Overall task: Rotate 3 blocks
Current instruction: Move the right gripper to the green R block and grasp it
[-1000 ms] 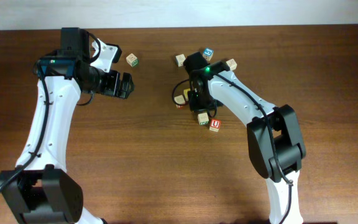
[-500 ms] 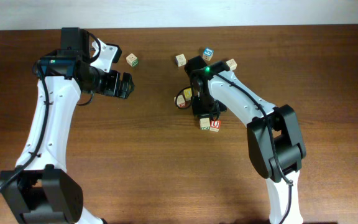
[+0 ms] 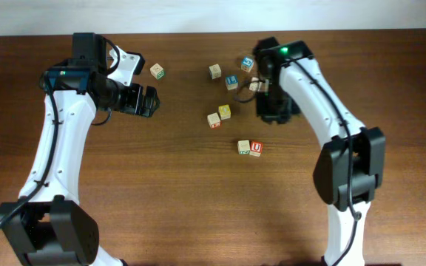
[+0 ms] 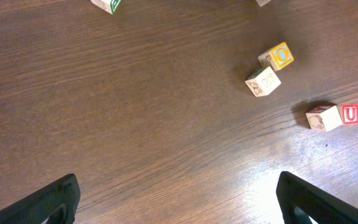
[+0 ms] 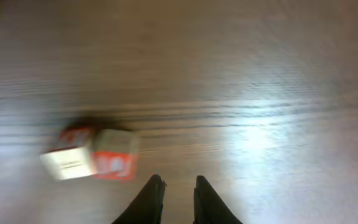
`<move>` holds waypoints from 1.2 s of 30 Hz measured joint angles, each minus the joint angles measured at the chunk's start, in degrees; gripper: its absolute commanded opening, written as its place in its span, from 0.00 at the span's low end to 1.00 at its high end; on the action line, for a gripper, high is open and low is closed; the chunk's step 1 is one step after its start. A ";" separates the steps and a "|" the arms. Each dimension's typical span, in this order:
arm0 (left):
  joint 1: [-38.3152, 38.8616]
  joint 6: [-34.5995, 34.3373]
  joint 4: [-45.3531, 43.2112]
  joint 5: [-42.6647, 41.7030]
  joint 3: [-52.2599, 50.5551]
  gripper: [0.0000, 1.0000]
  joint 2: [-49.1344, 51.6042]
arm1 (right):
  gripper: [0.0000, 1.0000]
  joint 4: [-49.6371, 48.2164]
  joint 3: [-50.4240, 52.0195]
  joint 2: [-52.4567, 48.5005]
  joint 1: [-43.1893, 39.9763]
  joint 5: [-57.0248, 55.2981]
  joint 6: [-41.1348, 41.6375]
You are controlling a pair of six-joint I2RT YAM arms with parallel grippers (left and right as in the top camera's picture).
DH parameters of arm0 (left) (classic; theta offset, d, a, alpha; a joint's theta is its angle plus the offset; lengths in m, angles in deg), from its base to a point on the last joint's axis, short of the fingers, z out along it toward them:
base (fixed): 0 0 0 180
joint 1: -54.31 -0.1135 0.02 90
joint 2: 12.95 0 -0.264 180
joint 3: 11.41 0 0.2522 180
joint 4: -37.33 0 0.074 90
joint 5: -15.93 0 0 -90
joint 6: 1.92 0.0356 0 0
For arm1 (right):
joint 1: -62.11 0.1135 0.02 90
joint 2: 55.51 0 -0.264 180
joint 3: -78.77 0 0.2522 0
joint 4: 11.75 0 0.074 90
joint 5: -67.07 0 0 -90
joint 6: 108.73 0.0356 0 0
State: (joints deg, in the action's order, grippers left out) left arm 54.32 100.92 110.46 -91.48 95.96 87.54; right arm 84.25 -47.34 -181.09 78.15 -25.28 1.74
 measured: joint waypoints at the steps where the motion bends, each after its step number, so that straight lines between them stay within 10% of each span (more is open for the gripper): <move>1: 0.00 0.00 0.00 -0.02 0.00 0.99 -0.02 | 0.18 -0.44 2.29 0.02 -1.27 0.20 -0.37; 36: 0.00 0.00 0.00 0.00 0.02 0.99 -0.02 | 0.18 -21.20 20.57 0.17 -0.37 12.20 -1.64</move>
State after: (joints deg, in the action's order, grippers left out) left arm 54.32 100.92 110.46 -91.48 95.98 87.52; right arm 63.05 -26.78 -180.92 77.77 -13.08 0.10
